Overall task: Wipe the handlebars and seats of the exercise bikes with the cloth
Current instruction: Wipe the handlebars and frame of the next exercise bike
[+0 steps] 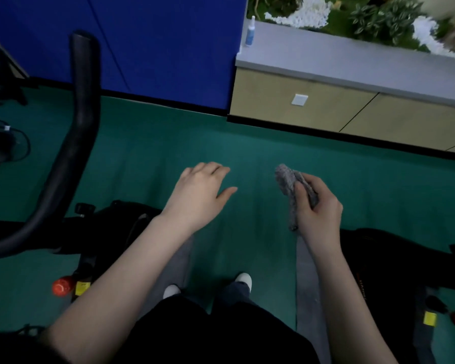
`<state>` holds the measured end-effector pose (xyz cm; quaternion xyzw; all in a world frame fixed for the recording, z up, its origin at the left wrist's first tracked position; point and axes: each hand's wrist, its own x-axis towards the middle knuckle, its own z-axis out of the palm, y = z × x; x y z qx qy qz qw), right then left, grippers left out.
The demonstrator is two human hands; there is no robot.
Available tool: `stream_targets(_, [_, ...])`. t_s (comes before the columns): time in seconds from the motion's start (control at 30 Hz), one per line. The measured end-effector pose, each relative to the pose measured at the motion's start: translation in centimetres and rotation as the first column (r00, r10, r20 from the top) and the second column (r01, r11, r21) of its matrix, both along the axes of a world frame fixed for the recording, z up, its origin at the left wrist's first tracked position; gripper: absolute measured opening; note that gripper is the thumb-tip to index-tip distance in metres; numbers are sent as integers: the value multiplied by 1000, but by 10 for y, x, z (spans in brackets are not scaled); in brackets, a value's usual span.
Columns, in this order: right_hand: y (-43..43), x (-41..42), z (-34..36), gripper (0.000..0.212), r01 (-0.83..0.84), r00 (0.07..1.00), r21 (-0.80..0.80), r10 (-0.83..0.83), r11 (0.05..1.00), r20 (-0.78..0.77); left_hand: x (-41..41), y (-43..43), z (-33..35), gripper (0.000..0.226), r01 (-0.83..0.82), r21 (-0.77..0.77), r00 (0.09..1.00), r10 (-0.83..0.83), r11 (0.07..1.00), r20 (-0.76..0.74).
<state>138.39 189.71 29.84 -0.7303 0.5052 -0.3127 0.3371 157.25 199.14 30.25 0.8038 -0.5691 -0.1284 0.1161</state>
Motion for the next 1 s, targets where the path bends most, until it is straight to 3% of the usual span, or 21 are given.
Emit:
stream_targets(0.23, [-59, -68, -7, 18, 36, 999, 17, -36, 999, 6, -49, -49, -42, 66, -21, 181, 1000, 24, 983, -14])
stream_targets(0.53, [-108, -126, -21, 22, 179, 983, 35, -177, 983, -47, -73, -104, -81, 68, 5, 368, 998, -25, 930, 50])
stream_targets(0.77, [-155, -107, -21, 20, 215, 972, -52, -218, 975, -89, -48, -156, -113, 71, 3, 487, 1000, -16, 873, 23])
stream_targets(1.0, [-229, -39, -13, 20, 149, 975, -66, -158, 987, -156, 0, -230, -137, 72, 34, 500, 999, -21, 866, -30])
